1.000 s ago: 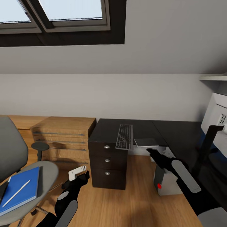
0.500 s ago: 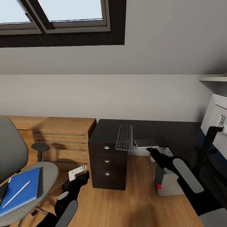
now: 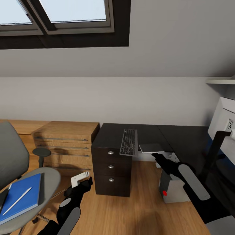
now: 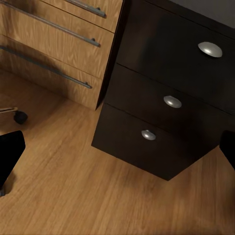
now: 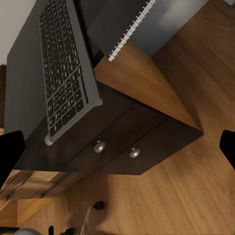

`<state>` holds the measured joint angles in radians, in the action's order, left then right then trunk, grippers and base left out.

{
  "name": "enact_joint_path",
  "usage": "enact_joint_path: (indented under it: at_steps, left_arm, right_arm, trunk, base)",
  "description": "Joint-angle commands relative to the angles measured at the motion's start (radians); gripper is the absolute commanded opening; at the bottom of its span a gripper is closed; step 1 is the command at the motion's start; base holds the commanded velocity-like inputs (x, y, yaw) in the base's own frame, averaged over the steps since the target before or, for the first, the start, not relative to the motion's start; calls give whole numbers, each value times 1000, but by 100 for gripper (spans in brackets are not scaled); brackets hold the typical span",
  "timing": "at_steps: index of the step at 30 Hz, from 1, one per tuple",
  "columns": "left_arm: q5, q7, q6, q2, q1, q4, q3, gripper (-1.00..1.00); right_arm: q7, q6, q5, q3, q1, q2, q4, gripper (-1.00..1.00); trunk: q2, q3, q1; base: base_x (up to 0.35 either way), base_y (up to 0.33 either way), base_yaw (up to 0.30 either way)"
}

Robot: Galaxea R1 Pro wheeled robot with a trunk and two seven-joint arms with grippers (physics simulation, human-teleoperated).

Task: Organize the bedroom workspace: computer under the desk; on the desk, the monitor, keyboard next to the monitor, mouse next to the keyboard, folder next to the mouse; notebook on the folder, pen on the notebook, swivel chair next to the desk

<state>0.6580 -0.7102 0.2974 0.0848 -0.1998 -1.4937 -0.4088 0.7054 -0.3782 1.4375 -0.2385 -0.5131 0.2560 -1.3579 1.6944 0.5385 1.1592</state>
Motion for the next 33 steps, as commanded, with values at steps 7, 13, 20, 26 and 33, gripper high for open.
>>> enact_joint_path:
  at_steps: [7, 13, 20, 26, 33]
  left_arm:
    - [5, -8, 3, 1, -1, -1, -1, 100]
    - [3, -8, 2, 1, -1, 0, -1, 100]
    - [2, -8, 2, 1, -1, 0, -1, 100]
    - [1, -8, 2, 1, -1, 0, -1, 100]
    - [0, -8, 2, 1, -1, 0, -1, 100]
  right_arm:
    - [6, 0, -1, -2, -1, -2, -2, 100]
    - [-3, 1, -3, -3, -1, -4, 0, 100]
    - [-3, 1, -4, -7, -1, -4, 0, 100]
    - [-3, 2, -5, -11, -1, -6, 0, 100]
    - [-3, 2, -9, -11, -1, -7, 0, 100]
  trunk:
    - [1, 1, 0]
    - [1, 1, 0]
    - [1, 1, 0]
    - [1, 2, 0]
    - [1, 9, 0]
  base:
    - [0, 0, 0]
    - [-202, -9, 0]
    - [-334, -91, 0]
    - [-335, -125, 0]
    - [-333, -146, 0]
